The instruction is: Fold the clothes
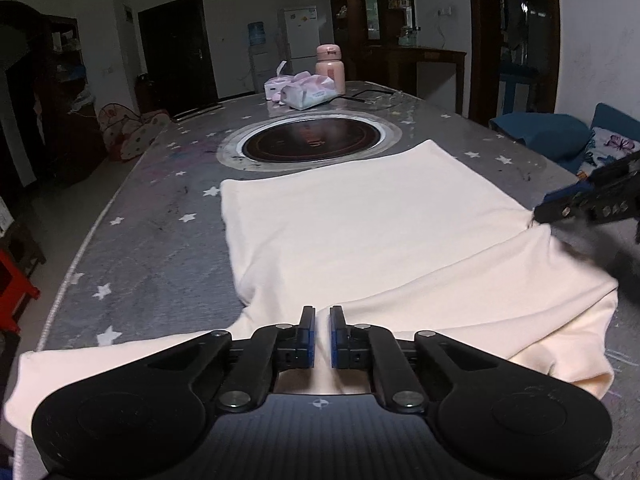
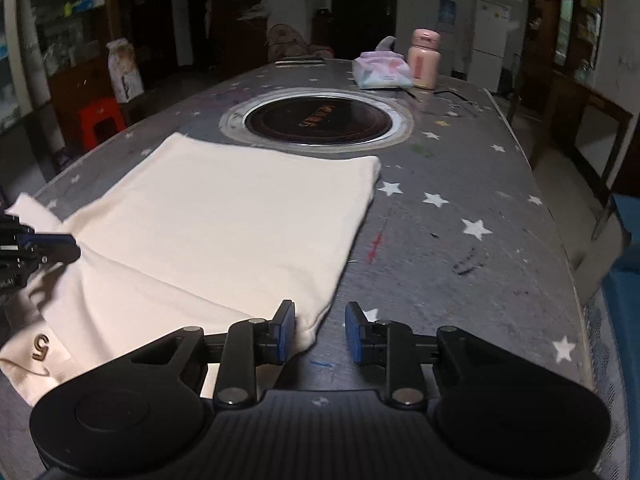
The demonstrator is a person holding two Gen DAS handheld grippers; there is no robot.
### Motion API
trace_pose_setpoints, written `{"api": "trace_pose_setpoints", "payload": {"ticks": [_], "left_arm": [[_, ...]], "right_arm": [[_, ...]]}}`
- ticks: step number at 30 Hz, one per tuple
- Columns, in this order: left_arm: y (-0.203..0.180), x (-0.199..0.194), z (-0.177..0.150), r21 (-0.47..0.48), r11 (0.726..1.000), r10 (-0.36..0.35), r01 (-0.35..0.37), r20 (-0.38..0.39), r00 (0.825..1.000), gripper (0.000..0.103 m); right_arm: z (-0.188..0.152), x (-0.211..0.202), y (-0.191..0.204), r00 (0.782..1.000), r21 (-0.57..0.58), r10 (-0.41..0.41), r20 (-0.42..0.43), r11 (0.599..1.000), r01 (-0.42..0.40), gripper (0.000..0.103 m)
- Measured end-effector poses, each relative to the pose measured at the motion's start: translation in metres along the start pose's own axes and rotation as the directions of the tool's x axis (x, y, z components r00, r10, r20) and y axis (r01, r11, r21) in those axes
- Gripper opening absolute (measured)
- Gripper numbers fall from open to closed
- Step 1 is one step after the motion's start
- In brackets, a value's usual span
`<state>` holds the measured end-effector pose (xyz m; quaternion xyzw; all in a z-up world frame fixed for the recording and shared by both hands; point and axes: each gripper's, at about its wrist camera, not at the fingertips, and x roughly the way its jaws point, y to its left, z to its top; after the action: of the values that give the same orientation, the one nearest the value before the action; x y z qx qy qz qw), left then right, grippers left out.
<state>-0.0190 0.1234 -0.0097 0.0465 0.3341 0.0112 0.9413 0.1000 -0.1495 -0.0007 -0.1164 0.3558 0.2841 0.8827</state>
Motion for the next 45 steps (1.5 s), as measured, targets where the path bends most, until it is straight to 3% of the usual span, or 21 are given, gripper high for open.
{"api": "trace_pose_setpoints", "payload": {"ticks": [2,6,10,17,22,26,30,34,39,42,45], "left_arm": [[0.002,-0.006,0.001,-0.009,1.000,-0.003,0.003,0.009,1.000,0.011],[0.000,-0.018,0.002,-0.032,0.997,-0.071,0.073,0.040,0.997,0.011],[-0.012,-0.011,-0.001,-0.002,0.992,-0.125,0.125,0.017,0.992,0.011],[-0.006,-0.012,-0.009,-0.007,0.994,-0.112,0.112,0.001,0.994,0.013],[-0.010,-0.022,-0.012,-0.001,0.989,-0.149,0.149,0.019,0.989,0.015],[-0.018,-0.020,-0.023,0.051,0.990,-0.132,0.132,0.001,0.991,0.016],[-0.011,-0.028,-0.025,0.034,0.992,-0.122,0.122,0.002,0.993,0.018],[0.008,-0.033,-0.028,-0.066,0.994,-0.091,0.091,0.003,0.996,0.030],[0.044,-0.044,-0.035,-0.169,0.985,0.031,-0.030,0.001,1.000,0.032],[0.073,-0.048,-0.040,-0.245,0.960,0.135,-0.133,-0.009,0.991,0.035],[0.103,-0.047,-0.045,-0.307,0.914,0.267,-0.265,-0.038,0.963,0.035]], "right_arm": [[0.001,-0.010,0.001,1.000,-0.005,-0.005,0.027,1.000,0.005,0.025],[-0.002,-0.027,0.016,0.996,-0.028,0.076,0.057,0.997,-0.074,0.025],[-0.010,-0.017,0.032,0.993,-0.050,0.116,0.030,0.992,-0.115,0.024],[-0.010,-0.011,0.026,0.996,-0.016,0.086,0.036,0.996,-0.085,0.022],[-0.023,-0.037,0.039,0.989,-0.062,0.146,0.021,0.988,-0.144,0.024],[-0.041,-0.035,0.054,0.989,-0.104,0.143,-0.033,0.984,-0.146,0.026],[-0.034,-0.043,0.071,0.987,-0.185,0.159,-0.015,0.970,-0.159,0.026],[-0.022,-0.032,0.094,0.973,-0.211,0.232,-0.009,0.950,-0.228,0.026],[-0.016,-0.009,0.121,0.954,-0.251,0.295,-0.045,0.921,-0.297,0.026],[-0.011,-0.009,0.132,0.951,-0.279,0.308,-0.037,0.910,-0.306,0.026],[-0.004,-0.007,0.135,0.946,-0.261,0.325,-0.015,0.912,-0.317,0.026]]}}
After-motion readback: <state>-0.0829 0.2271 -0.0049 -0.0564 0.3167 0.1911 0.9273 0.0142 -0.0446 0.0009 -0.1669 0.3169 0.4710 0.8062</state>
